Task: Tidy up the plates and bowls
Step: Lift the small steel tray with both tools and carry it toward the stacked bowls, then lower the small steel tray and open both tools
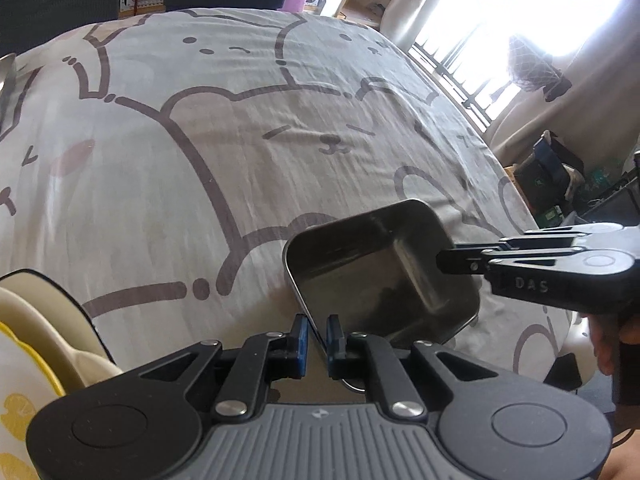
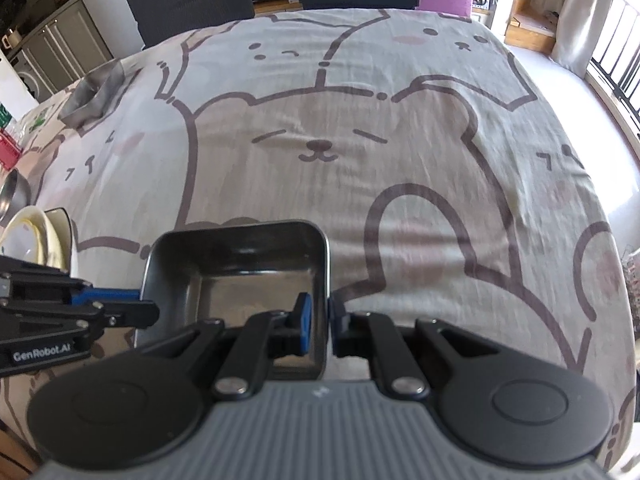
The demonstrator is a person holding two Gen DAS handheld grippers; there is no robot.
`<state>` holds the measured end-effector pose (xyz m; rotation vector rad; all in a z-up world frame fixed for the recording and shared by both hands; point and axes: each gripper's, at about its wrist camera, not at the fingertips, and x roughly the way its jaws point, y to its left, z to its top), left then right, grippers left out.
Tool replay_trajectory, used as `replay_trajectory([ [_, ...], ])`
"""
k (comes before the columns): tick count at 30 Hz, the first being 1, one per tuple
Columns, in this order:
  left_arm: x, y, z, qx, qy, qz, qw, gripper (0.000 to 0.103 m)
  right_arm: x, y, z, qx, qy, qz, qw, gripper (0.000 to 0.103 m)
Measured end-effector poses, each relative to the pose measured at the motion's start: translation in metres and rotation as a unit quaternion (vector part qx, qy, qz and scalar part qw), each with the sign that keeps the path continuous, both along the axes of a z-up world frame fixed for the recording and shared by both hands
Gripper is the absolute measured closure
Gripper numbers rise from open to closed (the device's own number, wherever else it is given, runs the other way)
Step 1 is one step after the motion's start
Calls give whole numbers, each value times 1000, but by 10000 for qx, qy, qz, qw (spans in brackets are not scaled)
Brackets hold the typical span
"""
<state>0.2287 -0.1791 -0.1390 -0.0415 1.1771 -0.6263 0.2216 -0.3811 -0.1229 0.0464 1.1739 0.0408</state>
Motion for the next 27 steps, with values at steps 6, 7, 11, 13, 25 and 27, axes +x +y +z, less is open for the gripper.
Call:
replay_trajectory([
  [6, 1, -1, -1, -11, 2, -117, 9999, 92, 7, 1, -8, -87, 115, 9, 9999, 88],
  [7, 1, -1, -1, -23, 12, -120, 9999, 92, 9, 2, -8, -96, 120, 10, 9999, 88],
  [11, 2, 1, -1, -23, -5, -132, 9999, 92, 11, 3, -12, -143, 169, 37, 9997, 88],
  [13, 2, 1, -1, -31, -17, -125, 9999, 92, 10, 3, -12, -135, 179, 50, 9997, 88],
  [25, 3, 3, -1, -7, -9, -65, 10000, 71, 5, -1, -15, -92, 238, 79, 9996, 84],
  [27, 3, 3, -1, 5, -39, -57, 10000, 60, 4, -3, -12, -77, 180, 47, 9998, 75],
])
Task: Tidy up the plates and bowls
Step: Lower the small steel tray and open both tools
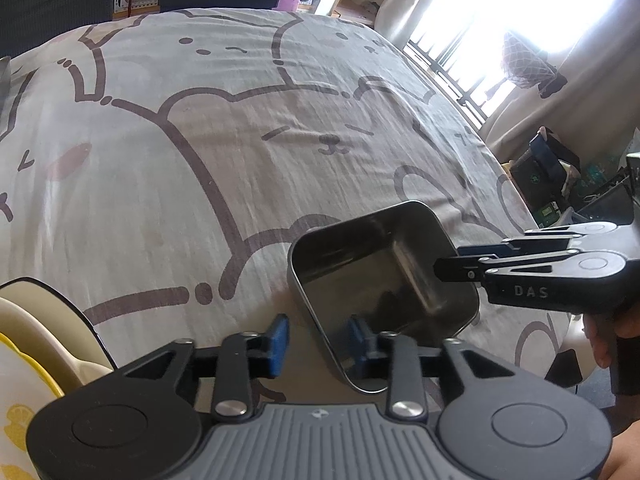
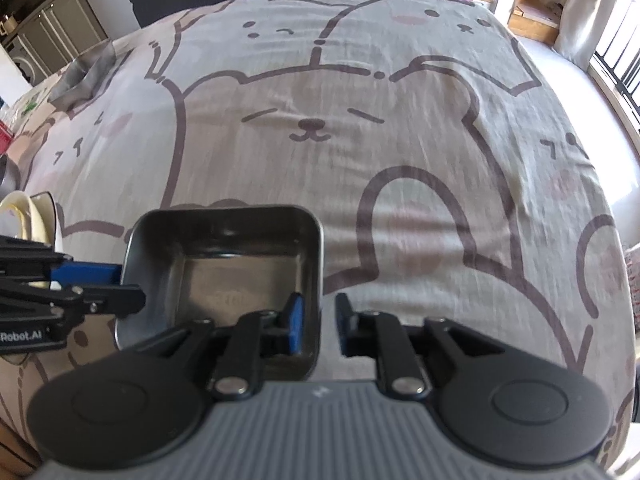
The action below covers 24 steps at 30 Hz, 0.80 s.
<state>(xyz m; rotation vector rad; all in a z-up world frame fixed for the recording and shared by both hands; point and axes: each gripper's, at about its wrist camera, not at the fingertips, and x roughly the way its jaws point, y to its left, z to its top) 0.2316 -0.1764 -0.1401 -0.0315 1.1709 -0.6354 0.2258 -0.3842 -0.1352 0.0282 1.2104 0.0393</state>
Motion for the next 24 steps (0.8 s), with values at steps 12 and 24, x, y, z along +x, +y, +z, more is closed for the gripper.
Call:
replay_trajectory([
  [12, -3, 0, 5, -18, -253, -69, 9997, 6, -15, -23, 14, 113, -440, -258, 9986, 14],
  [24, 3, 28, 23, -76, -626, 101, 9980, 0, -22, -37, 27, 82, -1179, -572, 9913, 0],
])
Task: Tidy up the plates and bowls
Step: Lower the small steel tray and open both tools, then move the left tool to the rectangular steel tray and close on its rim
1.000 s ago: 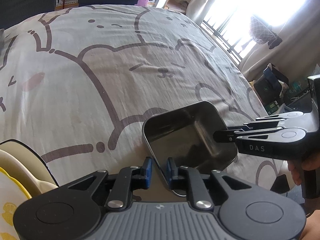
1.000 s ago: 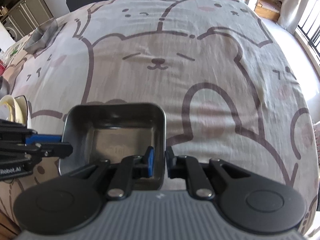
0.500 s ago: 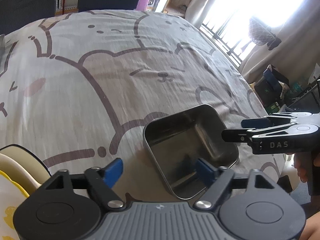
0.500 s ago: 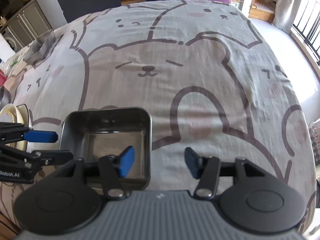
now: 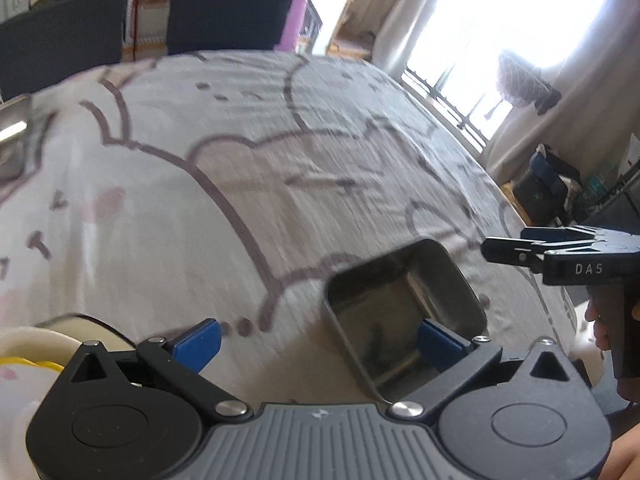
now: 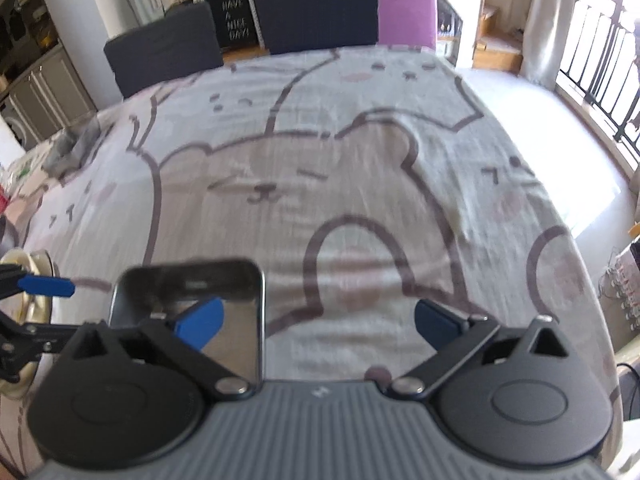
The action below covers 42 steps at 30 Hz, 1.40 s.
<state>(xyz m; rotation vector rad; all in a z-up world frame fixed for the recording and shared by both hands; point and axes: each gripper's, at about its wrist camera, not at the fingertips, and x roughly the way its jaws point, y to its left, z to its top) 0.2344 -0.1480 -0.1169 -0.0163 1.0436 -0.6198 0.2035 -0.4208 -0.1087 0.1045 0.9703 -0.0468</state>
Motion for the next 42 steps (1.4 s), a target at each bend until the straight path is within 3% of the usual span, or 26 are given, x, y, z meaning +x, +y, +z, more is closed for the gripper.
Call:
replay_trajectory([
  [8, 19, 51, 21, -90, -410, 602, 9973, 0, 19, 18, 10, 148, -425, -209, 9988, 0],
  [17, 45, 120, 32, -78, -644, 1493, 9867, 0, 62, 79, 18, 365, -579, -91, 9976, 0],
  [30, 80, 215, 35, -122, -719, 2740, 9590, 0, 115, 199, 27, 672, -890, 89, 9937, 0],
  [37, 112, 252, 44, -201, -1093, 3137, 9430, 1, 127, 252, 23, 421, -1205, 827, 9884, 0],
  [38, 118, 257, 44, -239, -1095, 3189, 9411, 3, 127, 257, 23, 367, -1247, 881, 9876, 0],
  [42, 144, 266, 34, -419, -911, 3243, 9406, 31, 129, 270, 26, 496, -1399, 987, 9840, 0],
])
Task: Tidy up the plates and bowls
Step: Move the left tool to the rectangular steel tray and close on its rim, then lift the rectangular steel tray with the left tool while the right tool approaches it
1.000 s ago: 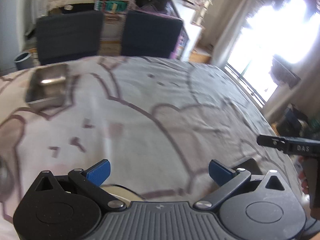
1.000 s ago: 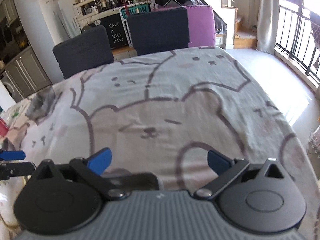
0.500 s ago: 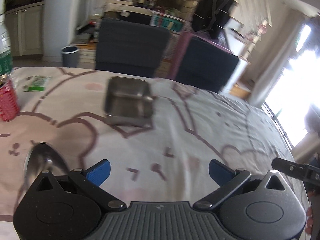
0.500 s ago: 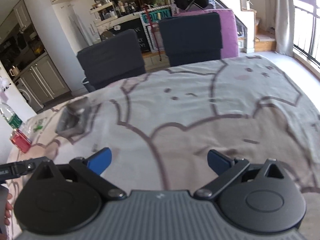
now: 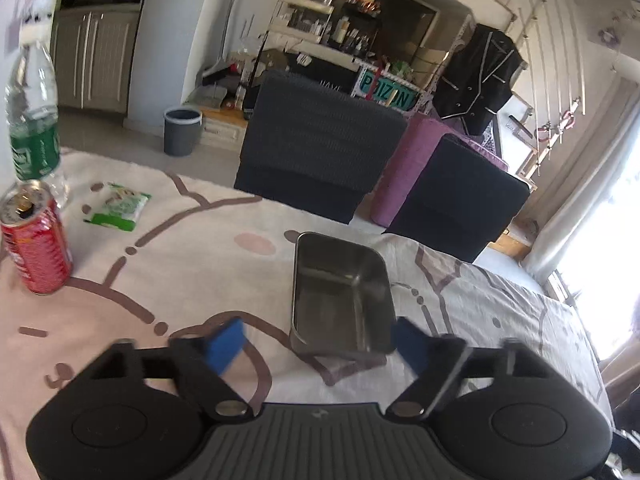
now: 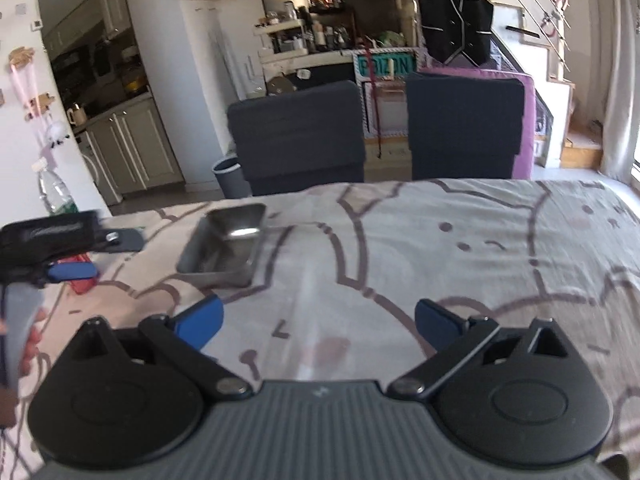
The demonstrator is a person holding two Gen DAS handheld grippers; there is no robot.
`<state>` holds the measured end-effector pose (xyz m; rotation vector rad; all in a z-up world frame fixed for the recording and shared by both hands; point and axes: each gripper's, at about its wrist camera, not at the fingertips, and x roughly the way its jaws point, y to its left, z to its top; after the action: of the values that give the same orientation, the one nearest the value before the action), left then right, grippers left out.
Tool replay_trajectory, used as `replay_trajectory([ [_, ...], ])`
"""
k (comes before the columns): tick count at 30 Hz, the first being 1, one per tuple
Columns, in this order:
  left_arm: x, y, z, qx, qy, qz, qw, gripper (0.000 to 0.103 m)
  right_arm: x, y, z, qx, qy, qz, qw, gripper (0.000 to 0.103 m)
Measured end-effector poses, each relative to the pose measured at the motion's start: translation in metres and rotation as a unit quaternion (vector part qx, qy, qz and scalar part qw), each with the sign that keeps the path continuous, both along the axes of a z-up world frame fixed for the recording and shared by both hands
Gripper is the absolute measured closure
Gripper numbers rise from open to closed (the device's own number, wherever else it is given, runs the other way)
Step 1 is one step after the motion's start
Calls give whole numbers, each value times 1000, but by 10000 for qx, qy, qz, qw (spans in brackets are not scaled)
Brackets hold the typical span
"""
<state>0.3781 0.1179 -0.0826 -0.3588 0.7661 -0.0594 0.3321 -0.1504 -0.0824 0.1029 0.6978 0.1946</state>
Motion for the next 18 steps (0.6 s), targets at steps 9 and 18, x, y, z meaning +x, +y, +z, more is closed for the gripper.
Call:
replay_trajectory([
  [9, 36, -6, -36, 53, 308, -76, 9995, 60, 0, -1, -2, 151, -72, 13, 9999, 0],
  [18, 49, -3, -57, 7, 597, 137, 9981, 82, 10, -16, -10, 245, 219, -54, 9994, 0],
])
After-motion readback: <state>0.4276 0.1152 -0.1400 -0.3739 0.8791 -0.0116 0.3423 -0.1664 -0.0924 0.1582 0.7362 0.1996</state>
